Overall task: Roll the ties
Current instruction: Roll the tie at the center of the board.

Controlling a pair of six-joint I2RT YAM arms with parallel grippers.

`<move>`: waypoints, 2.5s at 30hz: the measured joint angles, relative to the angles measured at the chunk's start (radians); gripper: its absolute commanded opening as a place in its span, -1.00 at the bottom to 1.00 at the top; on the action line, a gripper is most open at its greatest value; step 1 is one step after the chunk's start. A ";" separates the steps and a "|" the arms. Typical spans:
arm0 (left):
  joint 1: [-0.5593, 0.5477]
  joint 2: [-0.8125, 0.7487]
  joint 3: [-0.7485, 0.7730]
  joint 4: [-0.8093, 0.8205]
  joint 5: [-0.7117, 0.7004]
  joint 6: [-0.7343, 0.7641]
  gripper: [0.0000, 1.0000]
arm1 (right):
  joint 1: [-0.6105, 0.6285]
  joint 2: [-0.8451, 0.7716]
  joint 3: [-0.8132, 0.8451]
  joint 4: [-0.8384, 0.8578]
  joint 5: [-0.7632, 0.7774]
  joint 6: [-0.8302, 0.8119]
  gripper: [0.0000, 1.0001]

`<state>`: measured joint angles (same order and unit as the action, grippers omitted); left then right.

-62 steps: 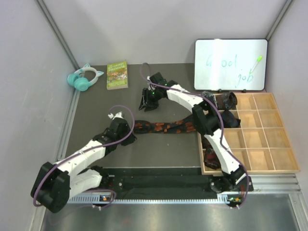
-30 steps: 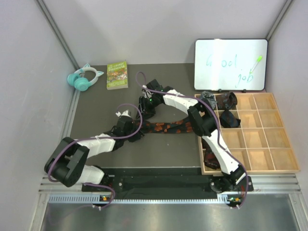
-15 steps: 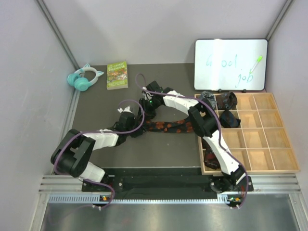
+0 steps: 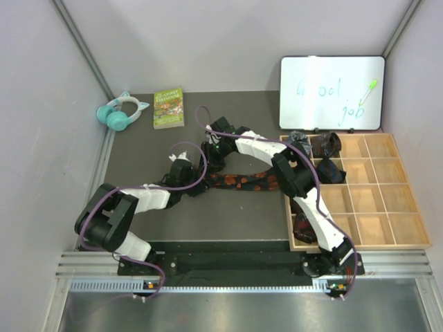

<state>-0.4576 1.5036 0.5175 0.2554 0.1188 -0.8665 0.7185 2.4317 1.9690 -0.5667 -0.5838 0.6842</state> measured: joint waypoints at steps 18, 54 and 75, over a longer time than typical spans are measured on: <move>0.005 -0.224 -0.010 -0.203 0.016 0.033 -0.86 | -0.019 -0.007 0.166 -0.092 0.059 0.005 -0.01; 0.152 -0.462 0.156 -0.562 -0.054 0.223 0.20 | -0.027 -0.310 -0.399 0.231 0.017 0.120 -0.80; 0.196 -0.299 0.041 -0.289 0.083 0.243 0.23 | -0.028 -0.300 -0.504 0.304 0.021 0.104 -0.82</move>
<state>-0.2619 1.2049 0.5587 -0.0334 0.2020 -0.6239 0.6907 2.1315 1.4654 -0.2626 -0.5629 0.7883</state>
